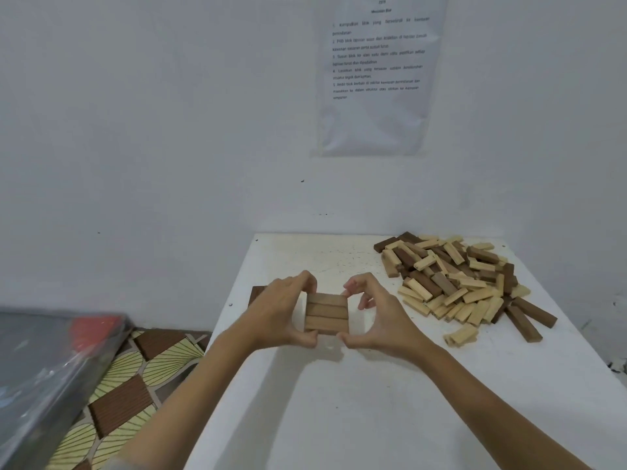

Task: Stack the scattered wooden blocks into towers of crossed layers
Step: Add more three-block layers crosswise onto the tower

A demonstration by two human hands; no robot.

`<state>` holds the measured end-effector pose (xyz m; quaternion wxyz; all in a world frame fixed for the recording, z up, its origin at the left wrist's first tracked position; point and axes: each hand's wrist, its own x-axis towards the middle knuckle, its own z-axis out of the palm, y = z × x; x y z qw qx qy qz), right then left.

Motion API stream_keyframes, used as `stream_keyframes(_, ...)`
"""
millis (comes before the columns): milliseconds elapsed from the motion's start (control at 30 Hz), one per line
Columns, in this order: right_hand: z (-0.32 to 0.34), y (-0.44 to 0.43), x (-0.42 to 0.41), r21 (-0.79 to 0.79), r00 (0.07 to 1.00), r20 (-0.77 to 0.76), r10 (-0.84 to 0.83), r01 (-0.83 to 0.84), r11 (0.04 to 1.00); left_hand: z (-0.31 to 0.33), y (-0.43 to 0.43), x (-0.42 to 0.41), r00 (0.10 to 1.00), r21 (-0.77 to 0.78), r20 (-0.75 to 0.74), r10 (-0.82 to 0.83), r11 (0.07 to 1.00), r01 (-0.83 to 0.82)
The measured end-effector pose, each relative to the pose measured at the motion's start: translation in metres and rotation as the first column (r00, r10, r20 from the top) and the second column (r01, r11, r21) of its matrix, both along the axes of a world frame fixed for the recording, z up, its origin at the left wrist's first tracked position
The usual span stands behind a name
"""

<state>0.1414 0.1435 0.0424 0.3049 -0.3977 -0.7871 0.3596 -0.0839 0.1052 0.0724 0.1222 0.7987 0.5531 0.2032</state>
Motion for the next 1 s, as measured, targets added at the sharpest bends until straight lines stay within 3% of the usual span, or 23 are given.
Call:
stream_keyframes(433,0.011,0.018,-0.103,0.046,0.997,0.073,0.035,-0.038,0.998,0.003,0.005,-0.091,0.986,-0.143,0.031,0.163,0.977,-0.157)
stream_keyframes(1000,-0.003,0.024,-0.112,-0.021,0.996,0.084,0.043,-0.041,0.999,-0.014,0.010,-0.102,0.982,-0.174,0.080,0.169,0.973,-0.153)
